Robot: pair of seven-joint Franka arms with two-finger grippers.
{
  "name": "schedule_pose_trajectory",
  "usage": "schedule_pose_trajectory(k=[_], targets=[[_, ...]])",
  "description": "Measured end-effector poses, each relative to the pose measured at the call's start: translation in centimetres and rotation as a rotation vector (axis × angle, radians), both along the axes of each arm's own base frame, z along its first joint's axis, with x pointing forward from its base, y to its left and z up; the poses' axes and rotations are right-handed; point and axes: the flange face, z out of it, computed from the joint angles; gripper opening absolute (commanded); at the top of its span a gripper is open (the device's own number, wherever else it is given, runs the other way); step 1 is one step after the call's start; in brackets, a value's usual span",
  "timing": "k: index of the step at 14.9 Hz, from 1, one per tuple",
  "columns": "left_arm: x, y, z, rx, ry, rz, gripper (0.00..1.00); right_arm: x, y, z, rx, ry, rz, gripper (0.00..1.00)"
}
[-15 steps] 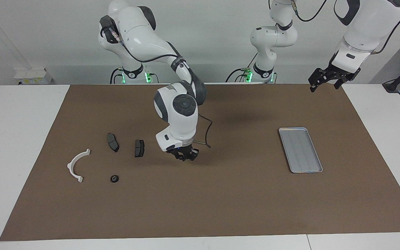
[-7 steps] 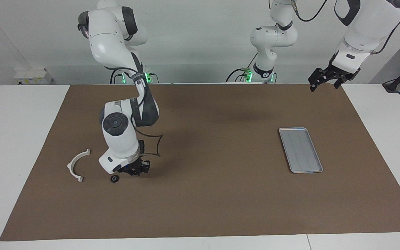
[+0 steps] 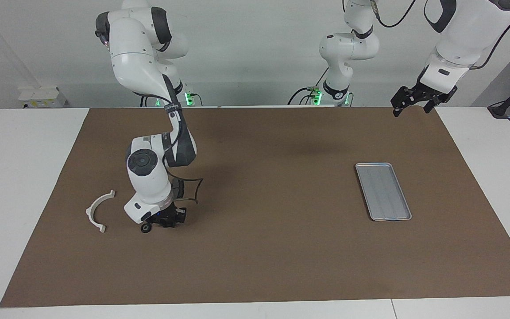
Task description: Place bearing gear from tray to pile
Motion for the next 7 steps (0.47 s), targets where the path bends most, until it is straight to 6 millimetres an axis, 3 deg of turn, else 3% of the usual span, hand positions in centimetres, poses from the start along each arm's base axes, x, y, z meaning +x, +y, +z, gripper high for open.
schedule_pose_trajectory(k=[1, 5, 7], targets=[[0.0, -0.3, 0.0, 0.0, 0.0, -0.005, 1.0, -0.1, -0.1, 0.0, 0.0, 0.001, -0.001, 0.99], [-0.1, -1.8, 0.0, 0.0, -0.004, -0.034, 1.0, -0.2, 0.0, 0.8, 0.0, -0.004, 0.0, 1.0], [0.0, -2.0, 0.1, -0.001, -0.013, -0.037, 1.0, -0.5, 0.2, 2.4, -0.003, 0.009, 0.001, 1.0]])
